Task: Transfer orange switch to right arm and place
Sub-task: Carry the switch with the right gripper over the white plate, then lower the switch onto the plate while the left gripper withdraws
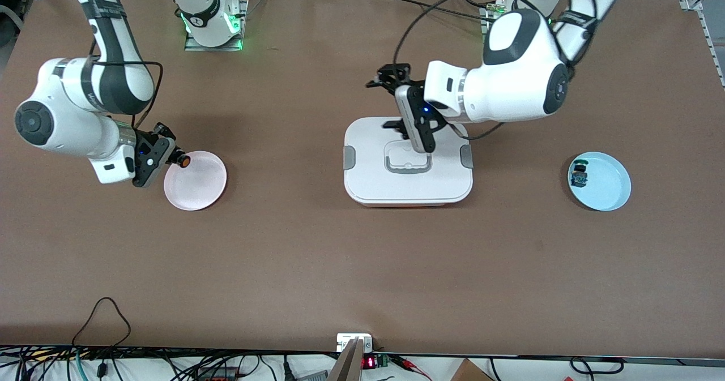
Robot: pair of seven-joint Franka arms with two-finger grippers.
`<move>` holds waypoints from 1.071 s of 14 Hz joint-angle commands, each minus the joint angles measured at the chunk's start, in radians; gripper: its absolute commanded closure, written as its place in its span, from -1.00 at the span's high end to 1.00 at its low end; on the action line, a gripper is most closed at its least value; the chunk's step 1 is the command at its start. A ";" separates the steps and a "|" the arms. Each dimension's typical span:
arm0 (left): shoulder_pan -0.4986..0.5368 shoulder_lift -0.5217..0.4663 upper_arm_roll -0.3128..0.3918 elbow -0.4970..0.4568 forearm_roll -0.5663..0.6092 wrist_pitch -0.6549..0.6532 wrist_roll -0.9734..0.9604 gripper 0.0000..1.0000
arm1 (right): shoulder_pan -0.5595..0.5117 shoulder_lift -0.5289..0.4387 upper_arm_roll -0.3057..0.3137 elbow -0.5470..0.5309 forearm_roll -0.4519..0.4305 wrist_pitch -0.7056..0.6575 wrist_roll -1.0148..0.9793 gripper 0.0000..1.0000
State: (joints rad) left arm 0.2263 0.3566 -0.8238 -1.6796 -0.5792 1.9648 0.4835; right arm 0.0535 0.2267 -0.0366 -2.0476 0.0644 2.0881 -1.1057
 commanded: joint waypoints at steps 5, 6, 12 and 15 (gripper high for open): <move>0.019 -0.025 0.014 0.207 0.618 -0.476 -0.459 1.00 | -0.006 0.026 -0.009 -0.180 -0.066 0.341 -0.256 -1.00; 0.013 -0.056 0.031 0.202 0.684 -0.503 -0.486 1.00 | -0.008 0.039 -0.009 -0.196 -0.067 0.383 -0.279 -1.00; -0.178 -0.266 0.579 0.130 0.690 -0.482 -0.502 1.00 | 0.005 0.151 -0.014 -0.232 -0.067 0.590 -0.299 -1.00; -0.301 -0.355 0.809 0.023 0.563 -0.373 -0.614 1.00 | 0.020 0.178 -0.014 -0.235 -0.066 0.621 -0.296 -0.91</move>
State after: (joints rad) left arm 0.0179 0.0946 -0.1468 -1.5356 0.0601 1.5132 -0.0433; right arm 0.0624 0.3995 -0.0494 -2.2701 0.0113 2.6789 -1.3930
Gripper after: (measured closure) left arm 0.000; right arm 0.595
